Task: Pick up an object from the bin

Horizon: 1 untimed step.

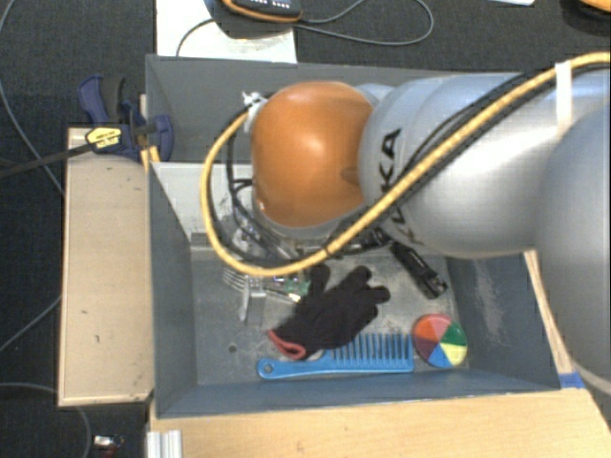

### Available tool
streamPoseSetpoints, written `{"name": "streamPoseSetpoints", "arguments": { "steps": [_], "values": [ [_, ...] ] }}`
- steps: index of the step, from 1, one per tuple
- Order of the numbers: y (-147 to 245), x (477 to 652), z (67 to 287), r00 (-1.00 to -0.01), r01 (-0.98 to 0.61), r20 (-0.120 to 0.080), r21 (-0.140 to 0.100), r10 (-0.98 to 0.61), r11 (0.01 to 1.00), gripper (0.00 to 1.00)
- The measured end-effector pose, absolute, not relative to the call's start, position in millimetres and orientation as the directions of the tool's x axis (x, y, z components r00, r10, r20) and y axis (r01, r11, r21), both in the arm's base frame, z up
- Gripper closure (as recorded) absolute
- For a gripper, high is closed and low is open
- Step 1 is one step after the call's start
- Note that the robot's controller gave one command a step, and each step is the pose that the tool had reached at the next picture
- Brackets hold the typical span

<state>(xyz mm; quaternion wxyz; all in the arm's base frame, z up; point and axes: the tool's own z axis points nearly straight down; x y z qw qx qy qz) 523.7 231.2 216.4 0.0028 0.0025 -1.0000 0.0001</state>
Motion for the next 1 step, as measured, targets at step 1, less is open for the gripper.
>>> {"name": "streamPoseSetpoints", "arguments": {
  "steps": [1],
  "values": [
    [229.7, 525.7, 221.1, -1.000, 0.001, -0.002, 0.002, 0.001, 1.000, 0.00]
  ]
}}
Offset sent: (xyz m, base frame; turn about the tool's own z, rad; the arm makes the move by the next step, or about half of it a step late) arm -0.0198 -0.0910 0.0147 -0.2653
